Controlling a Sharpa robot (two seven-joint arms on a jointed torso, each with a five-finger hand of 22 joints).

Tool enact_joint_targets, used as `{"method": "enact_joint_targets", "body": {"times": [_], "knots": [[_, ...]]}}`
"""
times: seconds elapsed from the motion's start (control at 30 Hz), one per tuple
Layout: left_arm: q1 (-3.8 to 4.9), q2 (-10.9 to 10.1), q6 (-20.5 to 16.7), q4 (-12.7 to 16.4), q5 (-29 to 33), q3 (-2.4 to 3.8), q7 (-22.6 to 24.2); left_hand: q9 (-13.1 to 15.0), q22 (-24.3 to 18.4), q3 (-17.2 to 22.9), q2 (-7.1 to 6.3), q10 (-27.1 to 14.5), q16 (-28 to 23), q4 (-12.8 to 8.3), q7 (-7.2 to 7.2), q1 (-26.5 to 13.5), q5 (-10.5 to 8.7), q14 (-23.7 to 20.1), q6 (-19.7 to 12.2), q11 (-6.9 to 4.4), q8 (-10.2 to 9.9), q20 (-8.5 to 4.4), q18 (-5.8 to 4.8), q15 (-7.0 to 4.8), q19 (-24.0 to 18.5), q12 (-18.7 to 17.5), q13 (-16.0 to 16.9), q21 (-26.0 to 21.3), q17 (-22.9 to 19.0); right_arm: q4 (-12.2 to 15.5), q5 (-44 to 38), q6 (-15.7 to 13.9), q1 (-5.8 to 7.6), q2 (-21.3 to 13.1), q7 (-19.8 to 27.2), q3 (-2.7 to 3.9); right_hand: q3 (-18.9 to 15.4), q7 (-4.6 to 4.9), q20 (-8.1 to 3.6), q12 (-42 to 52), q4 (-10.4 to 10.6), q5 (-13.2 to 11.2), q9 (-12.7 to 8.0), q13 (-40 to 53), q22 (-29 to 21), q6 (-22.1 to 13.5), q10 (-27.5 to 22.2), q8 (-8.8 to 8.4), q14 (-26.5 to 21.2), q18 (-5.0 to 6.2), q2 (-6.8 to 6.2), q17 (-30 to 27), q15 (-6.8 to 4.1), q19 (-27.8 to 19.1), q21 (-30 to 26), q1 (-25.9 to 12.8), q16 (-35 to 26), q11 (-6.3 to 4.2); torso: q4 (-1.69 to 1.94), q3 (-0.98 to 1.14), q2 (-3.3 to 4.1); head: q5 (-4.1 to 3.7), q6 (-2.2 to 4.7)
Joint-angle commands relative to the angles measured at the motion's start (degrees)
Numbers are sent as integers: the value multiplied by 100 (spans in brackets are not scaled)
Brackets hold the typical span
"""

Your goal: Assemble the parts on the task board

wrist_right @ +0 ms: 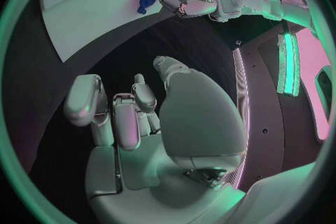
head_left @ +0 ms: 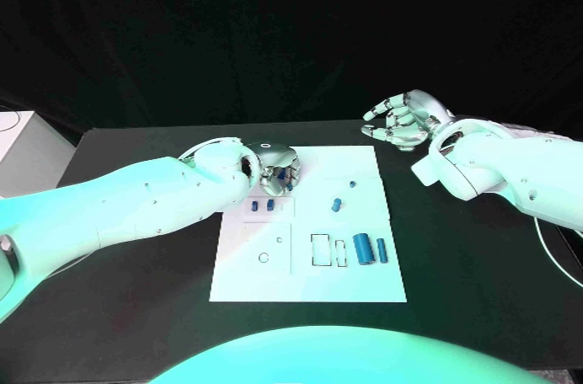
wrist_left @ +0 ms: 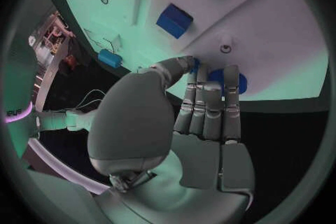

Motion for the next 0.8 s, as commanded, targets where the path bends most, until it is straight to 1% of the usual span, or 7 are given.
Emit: {"method": "enact_joint_targets", "body": {"times": [0.03,0.2,0.33,0.37,0.5,0.67,0.8], "knots": [[0,8,130,16,32,1,65,9,18,33,48,72,28,-6,17,-27,-22,42,50,13,-62,-33,74,8,-3,-97,-58,28,-25,7,-15,53,-2,6,61,2,40,7,-1,-2,0,34,-8,4,5,-32,1,32,225,80,-5,245,18,-41,1,-13,-17,-10,0,-2,-1,2,1],[-1,9,93,23,81,0,123,17,34,44,69,152,44,-22,30,-44,-25,42,86,17,-99,-28,74,14,-11,-198,-112,41,-47,6,-15,54,-2,8,61,2,40,7,-1,-2,0,34,-8,4,5,-32,1,32,225,80,-5,245,18,-41,1,-13,-17,-10,-1,-1,1,12,1],[-4,7,10,20,116,-1,182,43,56,48,112,317,117,-46,45,-55,-30,138,179,5,-114,-27,77,9,-1,-296,-161,67,61,4,-15,55,-3,12,62,2,40,7,-1,-2,0,34,-8,4,5,-32,1,32,225,80,-5,245,18,-41,1,-13,-17,-10,-1,-2,1,15,1],[-4,4,-24,19,123,-1,199,66,83,45,138,429,175,-65,47,-55,-30,224,255,-10,-108,-33,77,-4,29,-348,-182,97,157,4,-15,54,-3,13,62,2,40,7,-1,-2,0,34,-8,4,5,-32,1,32,225,80,-5,245,18,-41,1,-13,-17,-10,-1,-1,0,14,1],[-9,-17,-196,22,156,-2,258,109,266,54,185,633,287,-117,57,-45,-26,412,383,-28,-119,-53,42,-28,214,-497,-230,244,368,4,-15,55,-3,13,63,2,40,7,-1,-2,0,34,-8,4,5,-32,1,32,225,80,-5,245,18,-41,1,-13,-17,-10,-3,-1,0,14,1],[-18,-92,-453,87,237,2,335,133,393,113,202,801,322,-197,77,-35,-19,497,432,-6,-210,-65,17,-18,330,-792,-305,355,407,6,-15,53,-3,9,65,2,47,5,-3,13,2,38,-8,14,7,-28,23,37,227,79,-4,247,17,-36,4,-21,-17,-12,-2,-4,2,11,1],[-22,-209,-579,205,362,43,388,140,428,132,203,853,330,-218,84,-43,-19,517,444,2,-243,-64,12,-13,359,-891,-325,387,414,6,-15,53,-3,7,67,2,47,5,-3,13,2,38,-8,14,7,-28,23,37,227,79,-4,247,17,-36,4,-21,-17,-12,-3,-7,-4,6,3]]}}
